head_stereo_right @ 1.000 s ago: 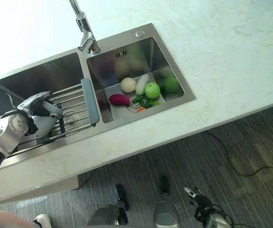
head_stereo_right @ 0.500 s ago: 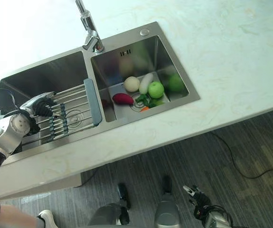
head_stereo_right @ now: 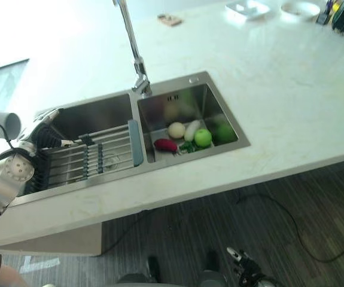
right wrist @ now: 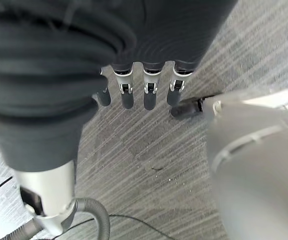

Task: Place the dishes in the dishwasher.

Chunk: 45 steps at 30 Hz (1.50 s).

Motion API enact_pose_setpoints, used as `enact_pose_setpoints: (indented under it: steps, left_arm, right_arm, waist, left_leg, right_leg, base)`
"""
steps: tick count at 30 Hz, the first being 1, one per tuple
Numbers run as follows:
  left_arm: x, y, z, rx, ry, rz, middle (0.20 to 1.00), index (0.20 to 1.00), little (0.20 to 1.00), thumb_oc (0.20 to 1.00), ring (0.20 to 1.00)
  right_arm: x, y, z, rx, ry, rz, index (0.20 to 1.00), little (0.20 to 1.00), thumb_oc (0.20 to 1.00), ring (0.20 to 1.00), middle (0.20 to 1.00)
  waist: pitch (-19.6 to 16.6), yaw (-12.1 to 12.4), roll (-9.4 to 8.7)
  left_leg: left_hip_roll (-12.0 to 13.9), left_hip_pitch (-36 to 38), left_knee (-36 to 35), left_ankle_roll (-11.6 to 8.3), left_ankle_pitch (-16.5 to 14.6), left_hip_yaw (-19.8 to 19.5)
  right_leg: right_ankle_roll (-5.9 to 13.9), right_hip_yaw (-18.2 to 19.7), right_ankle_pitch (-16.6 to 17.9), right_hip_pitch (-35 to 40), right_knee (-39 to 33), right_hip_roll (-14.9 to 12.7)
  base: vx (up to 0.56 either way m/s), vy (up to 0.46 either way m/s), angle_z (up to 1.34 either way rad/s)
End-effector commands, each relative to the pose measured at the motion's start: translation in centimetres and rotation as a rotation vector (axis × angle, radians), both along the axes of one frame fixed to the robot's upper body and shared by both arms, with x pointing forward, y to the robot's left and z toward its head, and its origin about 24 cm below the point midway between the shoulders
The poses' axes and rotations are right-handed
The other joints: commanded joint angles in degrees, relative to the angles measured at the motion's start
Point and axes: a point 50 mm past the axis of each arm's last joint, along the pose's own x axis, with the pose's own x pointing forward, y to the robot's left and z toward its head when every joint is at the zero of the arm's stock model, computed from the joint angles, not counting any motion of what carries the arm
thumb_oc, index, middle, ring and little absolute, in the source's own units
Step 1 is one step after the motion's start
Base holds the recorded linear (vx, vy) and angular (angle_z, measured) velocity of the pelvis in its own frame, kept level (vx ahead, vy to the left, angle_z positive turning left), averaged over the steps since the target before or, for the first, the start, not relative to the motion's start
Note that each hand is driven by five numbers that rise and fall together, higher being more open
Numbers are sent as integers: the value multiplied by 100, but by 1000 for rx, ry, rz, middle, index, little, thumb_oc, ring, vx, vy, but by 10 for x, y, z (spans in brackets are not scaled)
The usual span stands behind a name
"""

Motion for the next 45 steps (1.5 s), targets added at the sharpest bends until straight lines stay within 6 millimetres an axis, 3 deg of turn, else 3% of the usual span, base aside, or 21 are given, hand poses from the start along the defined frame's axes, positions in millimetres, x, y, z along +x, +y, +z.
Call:
enact_pose_setpoints:
  steps: [1,9,24,34,45]
  left_arm:
    - [4,0,45,-41,-241,-5,1000,1000,1000,1000,1000]
    - [-18,-18,31,-63,-305,-66,1000,1000,1000,1000,1000]
    - [-38,-17,35,-40,-320,-111,1000,1000,1000,1000,1000]
    - [-32,-21,29,11,-210,-156,1000,1000,1000,1000,1000]
    - [-13,-26,19,51,-59,-204,1000,1000,1000,1000,1000]
  right_arm:
    - [0,3,-2,8,2,-27,1000,1000,1000,1000,1000]
    - [-17,8,-7,22,49,-47,1000,1000,1000,1000,1000]
    - [-23,10,-9,30,67,-35,1000,1000,1000,1000,1000]
    - [-24,8,-9,30,76,-24,1000,1000,1000,1000,1000]
    - [-21,-3,-4,14,74,2,1000,1000,1000,1000,1000]
  waist:
    - [112,152,-183]
    - [-77,335,-225]
    - [-166,575,-256]
    - [-170,513,-227]
    - [-40,216,-190]
  left_leg:
    - [3,120,36,-112,-276,-291]
    - [-2,292,3,-95,-334,-450]
    - [-14,233,3,-124,-333,-719]
    - [-17,218,3,-111,-324,-684]
    - [-8,191,3,-87,-308,-463]
  right_leg:
    - [434,-445,16,195,71,-439]
    - [384,-591,-134,497,66,-416]
    - [356,-742,-212,628,50,-364]
    - [380,-671,-181,574,61,-353]
    - [409,-371,-83,351,69,-335]
  base:
    - [52,-11,17]
    - [37,-3,12]
    - [-5,-6,13]
    - [0,3,1]
    - [33,20,-9]
